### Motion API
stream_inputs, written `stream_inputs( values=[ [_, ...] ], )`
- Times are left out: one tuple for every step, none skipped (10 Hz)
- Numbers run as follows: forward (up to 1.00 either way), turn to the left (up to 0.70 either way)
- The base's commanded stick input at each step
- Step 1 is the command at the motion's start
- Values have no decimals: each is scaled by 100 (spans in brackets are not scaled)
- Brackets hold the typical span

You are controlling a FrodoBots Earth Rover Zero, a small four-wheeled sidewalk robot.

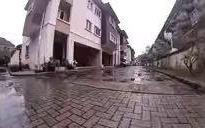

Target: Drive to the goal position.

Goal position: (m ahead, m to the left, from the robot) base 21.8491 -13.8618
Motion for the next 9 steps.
stream_inputs(
  values=[
    [50, 0],
    [50, 0],
    [50, 0],
    [50, 0],
    [44, 0],
    [20, 0],
    [14, 0],
    [8, 0],
    [1, 0]
  ],
)
